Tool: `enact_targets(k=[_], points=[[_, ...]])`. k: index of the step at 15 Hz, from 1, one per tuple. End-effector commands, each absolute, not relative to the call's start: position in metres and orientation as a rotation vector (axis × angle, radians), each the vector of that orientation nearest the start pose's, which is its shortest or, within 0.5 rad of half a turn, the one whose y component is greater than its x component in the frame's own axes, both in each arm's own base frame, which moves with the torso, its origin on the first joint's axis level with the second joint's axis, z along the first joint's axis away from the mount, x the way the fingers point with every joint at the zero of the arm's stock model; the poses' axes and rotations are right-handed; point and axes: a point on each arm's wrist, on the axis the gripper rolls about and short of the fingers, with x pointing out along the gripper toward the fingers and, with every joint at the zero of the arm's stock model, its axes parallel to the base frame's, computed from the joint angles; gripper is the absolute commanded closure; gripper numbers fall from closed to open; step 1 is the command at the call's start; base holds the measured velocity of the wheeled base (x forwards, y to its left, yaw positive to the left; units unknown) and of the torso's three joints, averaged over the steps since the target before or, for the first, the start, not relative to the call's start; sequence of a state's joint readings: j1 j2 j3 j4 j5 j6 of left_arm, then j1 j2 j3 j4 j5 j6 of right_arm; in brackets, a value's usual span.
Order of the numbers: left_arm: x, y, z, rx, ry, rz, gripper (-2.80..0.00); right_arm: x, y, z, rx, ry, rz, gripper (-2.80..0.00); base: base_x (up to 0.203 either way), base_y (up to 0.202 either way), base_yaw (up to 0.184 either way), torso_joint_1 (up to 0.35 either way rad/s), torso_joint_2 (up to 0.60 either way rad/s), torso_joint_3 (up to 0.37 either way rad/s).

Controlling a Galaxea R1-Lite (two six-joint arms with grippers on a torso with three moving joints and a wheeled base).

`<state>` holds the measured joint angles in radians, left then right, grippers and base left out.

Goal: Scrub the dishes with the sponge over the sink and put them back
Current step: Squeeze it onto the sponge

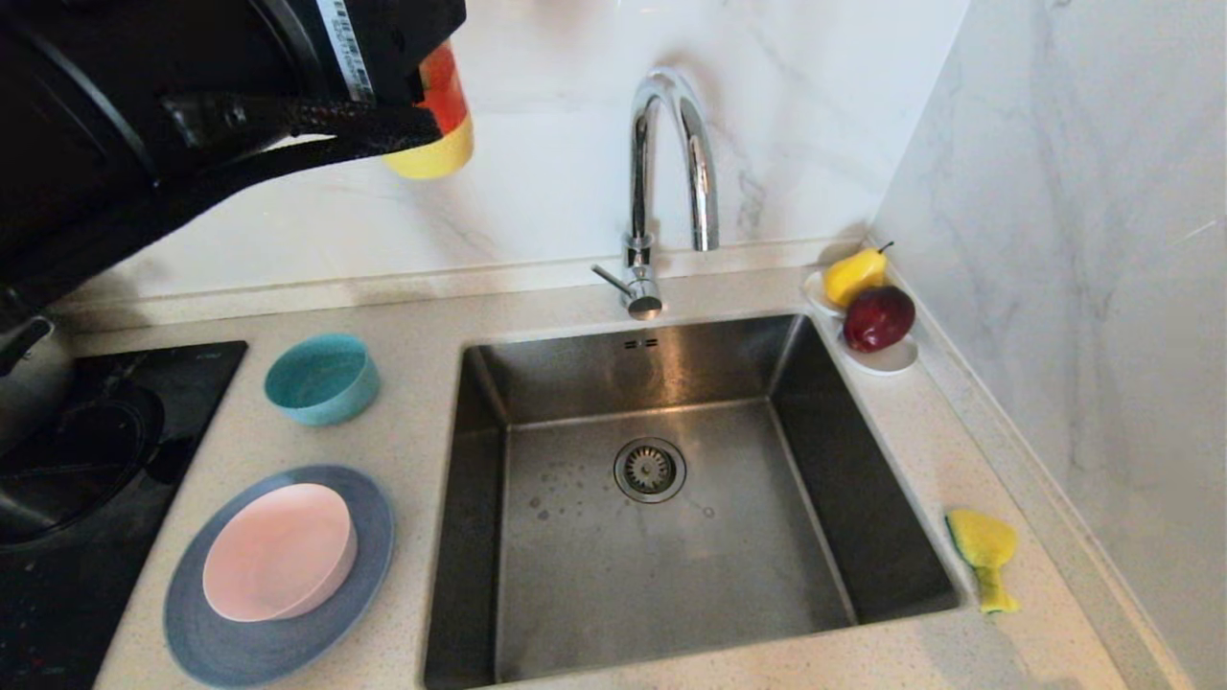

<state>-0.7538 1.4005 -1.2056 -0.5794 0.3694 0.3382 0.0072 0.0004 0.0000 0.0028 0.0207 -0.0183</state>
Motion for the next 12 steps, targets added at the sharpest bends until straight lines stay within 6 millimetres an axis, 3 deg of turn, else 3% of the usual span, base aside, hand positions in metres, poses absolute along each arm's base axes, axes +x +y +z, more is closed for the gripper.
enact_targets(k=[1,6,12], points=[[0.163,-0.160,0.376,0.133,-0.368,-0.386,0.00,-0.023,0.000,0.075,-0.020,0.002,0.030,0.00,0.000,0.000,0.000,0.000,0.00,0.000],[0.155,-0.192,0.368,0.205,-0.340,-0.499,0.00,-0.023,0.000,0.075,-0.020,0.001,0.031,0.00,0.000,0.000,0.000,0.000,0.00,0.000],[0.153,-0.236,0.383,0.245,-0.416,-0.561,0.00,-0.023,0.000,0.075,-0.018,0.001,0.029,0.00,0.000,0.000,0.000,0.000,0.00,0.000]])
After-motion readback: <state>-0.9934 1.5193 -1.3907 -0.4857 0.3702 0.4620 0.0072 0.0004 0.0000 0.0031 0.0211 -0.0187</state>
